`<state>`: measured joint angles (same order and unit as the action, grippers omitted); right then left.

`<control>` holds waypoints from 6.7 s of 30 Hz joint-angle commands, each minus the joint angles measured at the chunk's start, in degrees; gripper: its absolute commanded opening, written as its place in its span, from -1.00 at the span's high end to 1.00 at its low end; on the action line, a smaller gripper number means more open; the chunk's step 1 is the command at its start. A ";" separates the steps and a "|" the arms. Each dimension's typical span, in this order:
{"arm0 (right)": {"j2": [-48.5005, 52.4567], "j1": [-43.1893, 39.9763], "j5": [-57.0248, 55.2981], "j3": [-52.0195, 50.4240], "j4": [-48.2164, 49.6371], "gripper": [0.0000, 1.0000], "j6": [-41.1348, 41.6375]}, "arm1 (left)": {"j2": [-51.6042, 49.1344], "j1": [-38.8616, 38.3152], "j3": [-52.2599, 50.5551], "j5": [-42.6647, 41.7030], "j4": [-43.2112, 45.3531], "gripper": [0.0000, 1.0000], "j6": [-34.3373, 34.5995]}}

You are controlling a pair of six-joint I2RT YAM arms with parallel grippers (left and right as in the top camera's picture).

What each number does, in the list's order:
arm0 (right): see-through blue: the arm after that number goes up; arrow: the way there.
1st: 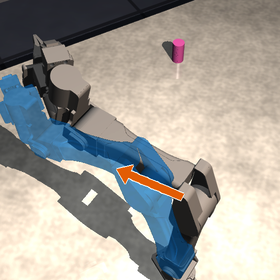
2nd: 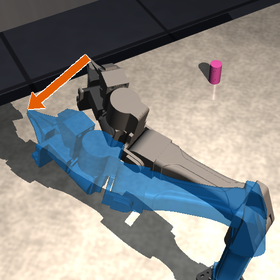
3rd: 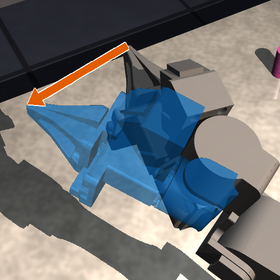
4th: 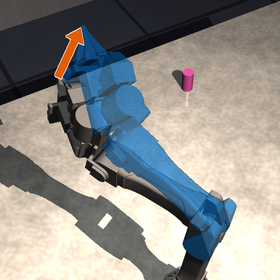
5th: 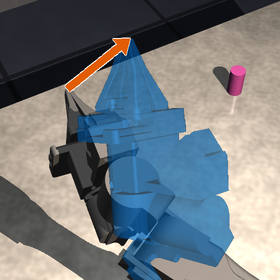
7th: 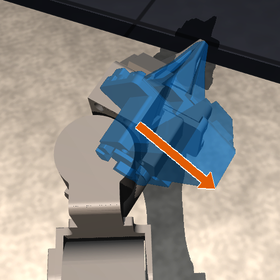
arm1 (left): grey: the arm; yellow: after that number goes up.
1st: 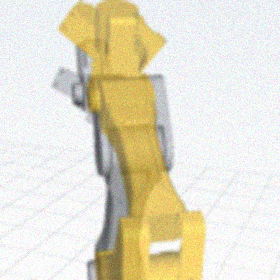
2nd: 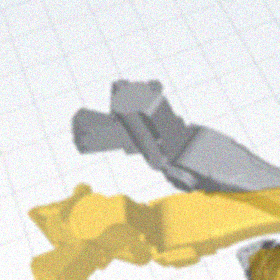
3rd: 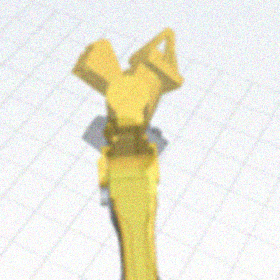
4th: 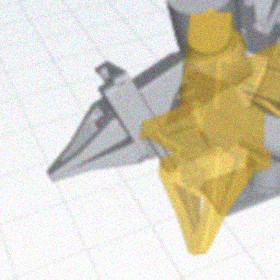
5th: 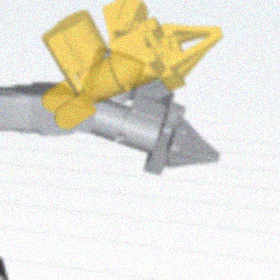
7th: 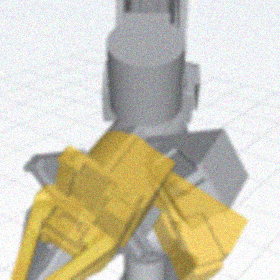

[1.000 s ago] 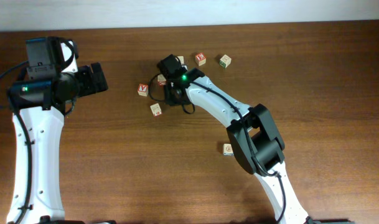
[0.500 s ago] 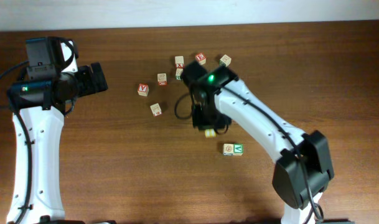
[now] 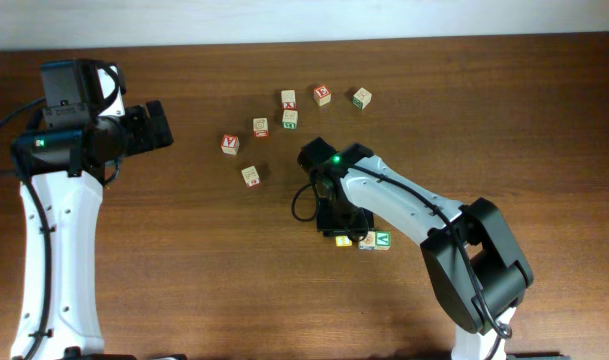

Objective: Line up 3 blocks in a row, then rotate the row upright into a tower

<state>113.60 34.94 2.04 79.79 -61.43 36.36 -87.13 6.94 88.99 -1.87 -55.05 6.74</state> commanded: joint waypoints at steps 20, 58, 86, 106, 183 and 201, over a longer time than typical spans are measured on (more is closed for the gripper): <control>-5.44 8.31 3.30 -2.03 2.16 0.74 -13.68 | -0.09 0.20 0.94 0.20 0.07 -0.98 0.52; -21.44 -11.02 2.43 -1.18 -7.37 0.87 -7.56 | -0.09 0.22 0.94 0.20 0.07 -0.98 0.52; -13.90 -21.40 18.88 -24.87 16.04 0.83 -19.21 | -0.09 0.20 0.94 0.20 0.07 -0.98 0.52; -13.92 -16.57 17.18 -20.24 22.18 0.85 -14.49 | -0.09 0.22 0.94 0.20 0.07 -0.98 0.52; -8.35 0.98 -2.54 -12.44 6.82 0.92 0.09 | -0.09 0.20 0.94 0.20 0.04 -0.98 0.52; -11.21 -8.66 -1.05 -15.32 11.96 0.92 0.09 | -0.09 0.20 0.94 0.20 0.04 -0.98 0.52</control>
<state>101.60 26.20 0.08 65.73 -49.84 36.84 -87.13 6.94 89.01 -1.87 -55.02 6.74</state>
